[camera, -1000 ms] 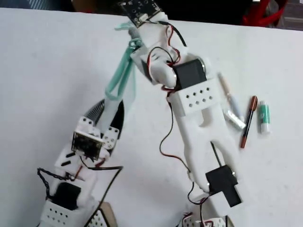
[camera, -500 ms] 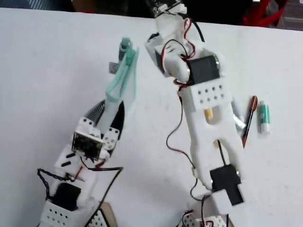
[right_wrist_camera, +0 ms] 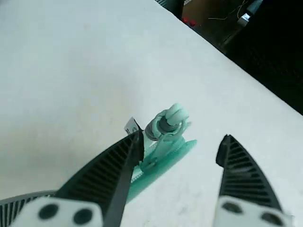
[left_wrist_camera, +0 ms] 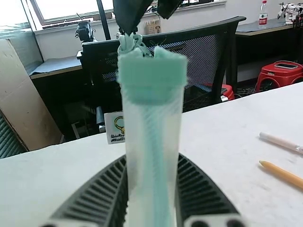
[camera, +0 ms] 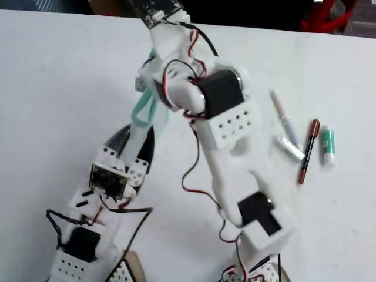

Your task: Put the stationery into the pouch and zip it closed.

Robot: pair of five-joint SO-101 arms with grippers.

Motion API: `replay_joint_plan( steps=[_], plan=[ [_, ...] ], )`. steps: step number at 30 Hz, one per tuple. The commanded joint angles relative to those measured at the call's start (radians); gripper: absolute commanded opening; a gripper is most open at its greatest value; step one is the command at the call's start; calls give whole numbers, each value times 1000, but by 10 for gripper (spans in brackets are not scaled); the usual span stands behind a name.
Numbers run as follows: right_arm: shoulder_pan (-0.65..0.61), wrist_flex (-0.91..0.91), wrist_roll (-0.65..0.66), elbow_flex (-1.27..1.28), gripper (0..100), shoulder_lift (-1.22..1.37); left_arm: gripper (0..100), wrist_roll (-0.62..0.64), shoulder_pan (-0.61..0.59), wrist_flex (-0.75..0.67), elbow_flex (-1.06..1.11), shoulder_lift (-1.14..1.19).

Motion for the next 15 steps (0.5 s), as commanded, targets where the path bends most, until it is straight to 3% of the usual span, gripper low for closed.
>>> replay_joint_plan(
  steps=[1,8,15],
  plan=[
    [-21,41,-14,-130,255,59,83,-9,2,0,2,2],
    [2,39,-15,-198,225,160,83,-9,1,0,2,2],
    [18,39,-14,-198,19,145,86,-8,-1,0,2,2]
  ],
)
